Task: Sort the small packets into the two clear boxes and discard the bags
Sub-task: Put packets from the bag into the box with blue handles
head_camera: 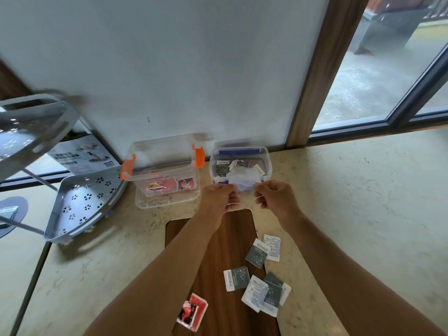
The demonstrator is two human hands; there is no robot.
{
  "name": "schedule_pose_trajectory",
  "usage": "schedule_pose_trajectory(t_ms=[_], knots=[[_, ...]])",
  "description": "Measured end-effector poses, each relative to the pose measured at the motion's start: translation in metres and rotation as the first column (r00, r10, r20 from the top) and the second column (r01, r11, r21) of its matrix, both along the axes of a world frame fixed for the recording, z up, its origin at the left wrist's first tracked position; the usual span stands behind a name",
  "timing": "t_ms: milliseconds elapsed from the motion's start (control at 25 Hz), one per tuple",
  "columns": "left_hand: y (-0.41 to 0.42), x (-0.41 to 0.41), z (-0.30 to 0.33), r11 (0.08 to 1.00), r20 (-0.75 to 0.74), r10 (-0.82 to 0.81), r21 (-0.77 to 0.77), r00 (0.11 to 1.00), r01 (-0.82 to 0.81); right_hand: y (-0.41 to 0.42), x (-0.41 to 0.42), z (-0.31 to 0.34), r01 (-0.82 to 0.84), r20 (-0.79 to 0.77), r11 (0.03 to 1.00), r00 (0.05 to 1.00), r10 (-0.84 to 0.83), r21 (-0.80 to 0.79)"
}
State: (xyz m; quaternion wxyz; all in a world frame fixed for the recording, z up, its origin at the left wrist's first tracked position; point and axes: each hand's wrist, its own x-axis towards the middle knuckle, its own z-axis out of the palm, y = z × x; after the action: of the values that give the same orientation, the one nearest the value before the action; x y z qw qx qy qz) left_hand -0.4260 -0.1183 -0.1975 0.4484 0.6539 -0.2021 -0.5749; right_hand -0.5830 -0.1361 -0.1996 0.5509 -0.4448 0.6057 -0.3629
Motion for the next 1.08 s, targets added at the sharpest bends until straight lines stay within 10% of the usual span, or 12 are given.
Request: schedule_pose_trajectory(t_ms=[240,520,1080], knots=[[0.069,-0.004,0.003,1.000,0.010,0.010,0.020,1.000,-0.010,0.065,-0.014,0.004,-0.080,-0.091,0.997,0.993,0.081,0.011],[0.182,-0.021,-0.003,0.998,-0.023,-0.035,0.047,0.999,0.036,0.171,-0.041,-0.007,-0.228,0.162,0.965,0.965,0.206,0.131],[0.364,-0.169,-0.074,0.836,0.111,-0.481,0.356,0.870,0.417,0.393,-0.196,-0.078,0.138,-0.165,0.934,0.983,-0.086,0.330]])
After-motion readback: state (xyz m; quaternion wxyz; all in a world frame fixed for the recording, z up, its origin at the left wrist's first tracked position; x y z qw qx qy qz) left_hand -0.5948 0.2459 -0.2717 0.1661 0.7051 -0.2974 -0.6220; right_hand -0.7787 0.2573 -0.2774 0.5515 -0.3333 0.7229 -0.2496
